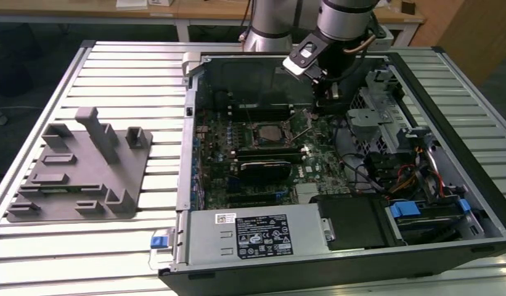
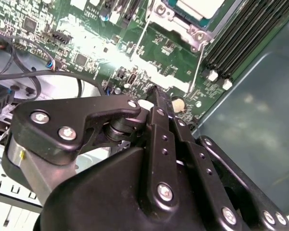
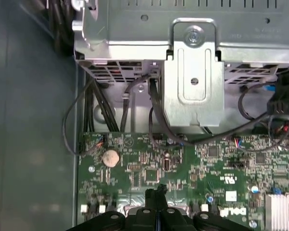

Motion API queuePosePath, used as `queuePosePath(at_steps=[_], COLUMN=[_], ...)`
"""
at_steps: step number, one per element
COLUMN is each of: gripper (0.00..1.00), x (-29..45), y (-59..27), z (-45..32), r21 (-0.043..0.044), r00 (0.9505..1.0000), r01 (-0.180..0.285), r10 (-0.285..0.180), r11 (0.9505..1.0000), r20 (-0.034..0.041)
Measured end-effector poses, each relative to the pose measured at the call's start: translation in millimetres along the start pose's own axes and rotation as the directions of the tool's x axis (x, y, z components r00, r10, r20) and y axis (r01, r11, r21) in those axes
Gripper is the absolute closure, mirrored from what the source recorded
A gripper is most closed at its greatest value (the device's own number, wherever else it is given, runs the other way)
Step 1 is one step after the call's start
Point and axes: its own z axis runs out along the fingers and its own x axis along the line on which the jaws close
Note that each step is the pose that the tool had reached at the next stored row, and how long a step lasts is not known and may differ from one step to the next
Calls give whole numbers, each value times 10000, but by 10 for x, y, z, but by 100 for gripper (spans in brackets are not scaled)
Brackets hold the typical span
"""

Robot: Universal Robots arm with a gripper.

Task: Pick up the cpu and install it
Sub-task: 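Close the cpu cover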

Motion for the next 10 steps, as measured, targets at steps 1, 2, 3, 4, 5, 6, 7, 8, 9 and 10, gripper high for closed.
queuePosePath(at_steps=[1, 2, 3, 4, 5, 6, 7, 8, 9, 10], gripper=[89, 89, 89, 89, 89, 89, 89, 89, 89, 89], x=[0, 0, -1, -1, -1, -2, -2, -2, -2, -2], y=[12, 21, 32, 41, 50, 56, 63, 69, 74, 75], z=[12, 27, 42, 57, 72, 88, 104, 116, 129, 141], r21=[3, 5, 8, 11, 14, 18, 22, 28, 34, 40], r00=[10000, 10000, 10000, 10000, 10000, 10000, 10000, 10000, 10000, 10000], r01=[1, 1, 1, 1, 1, 0, 1, 0, 0, 1], r10=[-1, -1, -1, -1, -1, 0, -1, 0, 0, -1], r11=[10000, 10000, 10000, 10000, 10000, 10000, 10000, 10000, 10000, 10000], r20=[0, 1, 1, 0, 0, 1, 0, 0, 0, -1])
